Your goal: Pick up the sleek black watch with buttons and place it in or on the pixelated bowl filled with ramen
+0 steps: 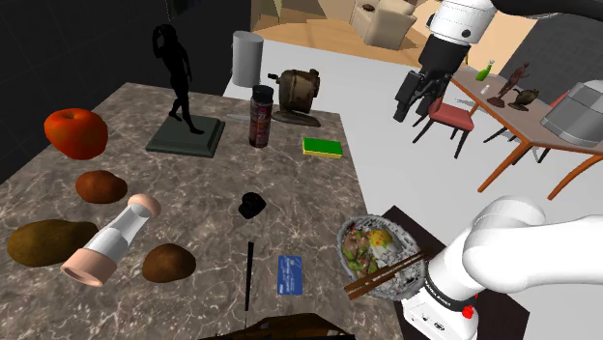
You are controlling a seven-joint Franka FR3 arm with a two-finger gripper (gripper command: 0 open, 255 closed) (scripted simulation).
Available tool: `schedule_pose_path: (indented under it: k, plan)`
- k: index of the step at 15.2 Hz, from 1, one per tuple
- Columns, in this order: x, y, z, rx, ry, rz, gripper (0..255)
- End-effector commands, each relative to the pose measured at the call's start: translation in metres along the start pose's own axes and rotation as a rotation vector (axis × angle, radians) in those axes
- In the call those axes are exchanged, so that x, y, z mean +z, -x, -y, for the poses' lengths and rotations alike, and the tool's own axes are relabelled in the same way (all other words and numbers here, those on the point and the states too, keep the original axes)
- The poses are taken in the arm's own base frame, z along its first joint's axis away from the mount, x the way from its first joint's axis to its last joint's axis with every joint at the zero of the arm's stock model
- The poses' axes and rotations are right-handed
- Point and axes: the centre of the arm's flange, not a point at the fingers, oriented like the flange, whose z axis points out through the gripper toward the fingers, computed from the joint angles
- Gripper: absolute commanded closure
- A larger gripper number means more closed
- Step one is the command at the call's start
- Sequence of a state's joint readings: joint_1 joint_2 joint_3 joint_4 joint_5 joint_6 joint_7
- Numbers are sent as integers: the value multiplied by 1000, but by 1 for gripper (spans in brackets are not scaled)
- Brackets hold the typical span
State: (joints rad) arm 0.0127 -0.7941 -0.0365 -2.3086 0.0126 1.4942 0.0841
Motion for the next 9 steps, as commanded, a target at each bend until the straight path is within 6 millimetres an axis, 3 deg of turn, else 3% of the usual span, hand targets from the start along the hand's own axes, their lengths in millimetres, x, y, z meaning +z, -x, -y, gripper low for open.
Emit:
schedule_pose_path:
  k: [1,9]
  plan:
    - [0,0,0,0,0,0,0]
    - [58,-30,84,0,7,-6,0]
